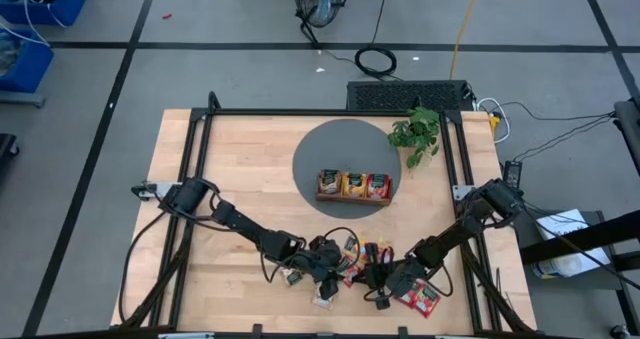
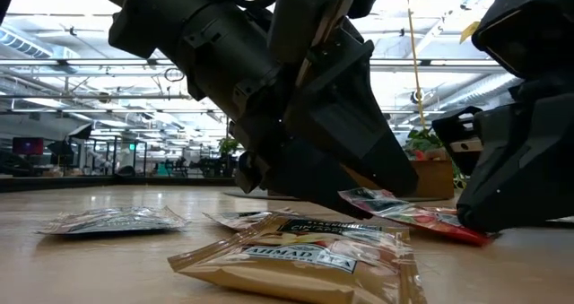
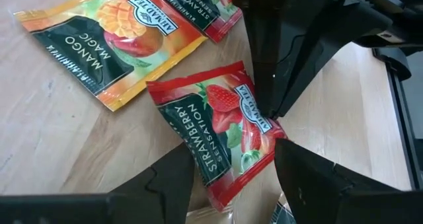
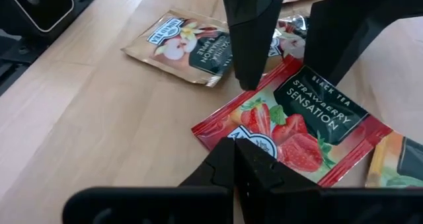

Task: Pick & Place Tea
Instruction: Put the red tea bag into the right section of the wooden organiser

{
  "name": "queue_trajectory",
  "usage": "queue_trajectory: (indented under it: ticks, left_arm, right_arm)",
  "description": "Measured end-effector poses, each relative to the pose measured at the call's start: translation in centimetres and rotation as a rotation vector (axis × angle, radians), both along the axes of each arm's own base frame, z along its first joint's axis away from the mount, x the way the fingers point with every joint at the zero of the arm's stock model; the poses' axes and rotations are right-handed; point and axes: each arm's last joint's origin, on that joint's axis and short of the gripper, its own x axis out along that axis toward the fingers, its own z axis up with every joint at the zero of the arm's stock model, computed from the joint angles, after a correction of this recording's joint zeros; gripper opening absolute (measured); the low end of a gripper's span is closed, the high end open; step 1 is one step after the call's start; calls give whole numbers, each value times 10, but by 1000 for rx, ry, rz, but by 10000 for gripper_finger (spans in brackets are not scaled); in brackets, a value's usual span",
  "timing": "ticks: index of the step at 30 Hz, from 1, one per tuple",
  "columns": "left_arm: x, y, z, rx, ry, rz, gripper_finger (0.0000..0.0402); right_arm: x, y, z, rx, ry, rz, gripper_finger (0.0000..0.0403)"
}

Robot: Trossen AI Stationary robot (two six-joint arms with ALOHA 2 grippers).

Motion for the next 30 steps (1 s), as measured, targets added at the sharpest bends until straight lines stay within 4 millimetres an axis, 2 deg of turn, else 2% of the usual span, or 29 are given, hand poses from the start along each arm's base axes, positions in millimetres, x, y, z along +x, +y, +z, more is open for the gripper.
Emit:
queue_trajectory:
  ticks: [7, 10, 13, 19, 24, 28, 30]
  left_arm:
    - [1, 2, 0, 28, -8, 18, 208]
    - [1, 4, 0, 45, -12, 21, 189]
    - [2, 6, 0, 71, -16, 19, 142]
    - [4, 8, 2, 112, -48, -13, 17]
    - [5, 8, 2, 201, -68, -84, 14]
    - [7, 7, 7, 212, -82, -94, 6]
    - [10, 4, 14, 226, -99, -115, 9]
  right_arm:
    - [0, 0, 0, -2, -1, -3, 0]
    - [0, -1, 0, -3, -2, -4, 0]
    - [0, -1, 0, -4, -3, -5, 0]
    - [1, 0, 1, 1, -15, -5, 0]
    - [4, 2, 6, -24, -77, 19, 0]
    - [1, 7, 23, -25, -141, 74, 0]
    - [-2, 12, 40, 0, -192, 98, 0]
